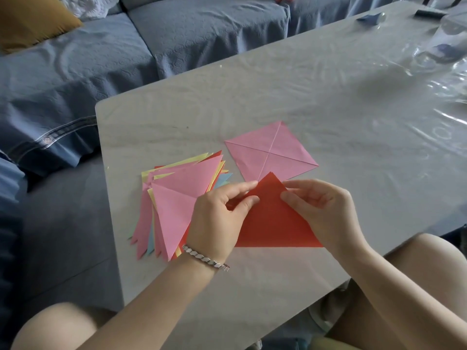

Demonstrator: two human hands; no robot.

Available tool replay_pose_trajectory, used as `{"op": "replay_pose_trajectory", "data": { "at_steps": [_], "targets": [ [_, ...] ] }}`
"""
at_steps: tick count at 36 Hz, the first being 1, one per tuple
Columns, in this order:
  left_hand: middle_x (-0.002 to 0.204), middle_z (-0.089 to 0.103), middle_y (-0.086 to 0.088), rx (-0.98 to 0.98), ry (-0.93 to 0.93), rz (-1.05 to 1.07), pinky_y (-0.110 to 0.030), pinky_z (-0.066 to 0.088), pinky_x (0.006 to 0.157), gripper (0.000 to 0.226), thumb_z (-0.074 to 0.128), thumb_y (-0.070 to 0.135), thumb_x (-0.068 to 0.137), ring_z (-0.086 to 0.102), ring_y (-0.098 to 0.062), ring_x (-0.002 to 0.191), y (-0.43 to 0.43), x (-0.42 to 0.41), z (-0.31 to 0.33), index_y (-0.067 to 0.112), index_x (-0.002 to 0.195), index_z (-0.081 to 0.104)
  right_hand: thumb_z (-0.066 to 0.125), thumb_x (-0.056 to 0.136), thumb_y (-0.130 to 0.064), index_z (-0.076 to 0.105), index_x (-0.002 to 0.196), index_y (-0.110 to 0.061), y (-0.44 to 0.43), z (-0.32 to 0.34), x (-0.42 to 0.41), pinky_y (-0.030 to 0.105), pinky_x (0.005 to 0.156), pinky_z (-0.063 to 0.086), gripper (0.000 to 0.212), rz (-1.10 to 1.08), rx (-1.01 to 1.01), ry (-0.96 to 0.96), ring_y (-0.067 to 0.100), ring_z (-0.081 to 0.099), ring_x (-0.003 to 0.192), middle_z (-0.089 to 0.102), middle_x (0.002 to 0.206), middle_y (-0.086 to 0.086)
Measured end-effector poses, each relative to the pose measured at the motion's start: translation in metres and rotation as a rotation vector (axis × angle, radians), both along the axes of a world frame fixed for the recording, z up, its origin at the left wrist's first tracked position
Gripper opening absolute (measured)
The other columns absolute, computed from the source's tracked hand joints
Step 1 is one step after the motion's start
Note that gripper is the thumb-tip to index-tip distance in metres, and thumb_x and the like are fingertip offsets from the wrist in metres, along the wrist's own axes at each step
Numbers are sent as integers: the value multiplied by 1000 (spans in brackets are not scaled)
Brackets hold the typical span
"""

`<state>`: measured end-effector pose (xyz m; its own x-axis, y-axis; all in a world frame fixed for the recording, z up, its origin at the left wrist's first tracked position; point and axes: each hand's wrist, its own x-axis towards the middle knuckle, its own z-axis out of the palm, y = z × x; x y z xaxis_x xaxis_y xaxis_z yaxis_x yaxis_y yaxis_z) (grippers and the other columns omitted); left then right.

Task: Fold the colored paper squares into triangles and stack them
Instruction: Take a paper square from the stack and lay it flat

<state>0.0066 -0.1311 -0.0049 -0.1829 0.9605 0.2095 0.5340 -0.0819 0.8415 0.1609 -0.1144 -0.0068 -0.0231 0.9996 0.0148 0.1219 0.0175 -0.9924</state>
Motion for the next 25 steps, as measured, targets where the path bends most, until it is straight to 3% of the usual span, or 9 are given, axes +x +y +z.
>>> {"op": "replay_pose_trajectory", "data": {
  "at_steps": [13,25],
  "targets": [
    [78,59,31,18,-18,-17,0,41,70,30,73,10,75,56,17,70,-2,-1,-1,31,96,69,71,76,-7,70,79,-27,-1,0,0,8,55,46,20,-8,4,19,-4,62,58,69,65,-16],
    [83,57,33,18,-14,-36,0,40,72,26,72,10,76,58,15,77,-2,-2,-1,22,99,71,70,78,-7,71,78,-27,0,-1,0,7,60,46,20,3,1,8,-5,63,65,70,71,-21]
  ]
}}
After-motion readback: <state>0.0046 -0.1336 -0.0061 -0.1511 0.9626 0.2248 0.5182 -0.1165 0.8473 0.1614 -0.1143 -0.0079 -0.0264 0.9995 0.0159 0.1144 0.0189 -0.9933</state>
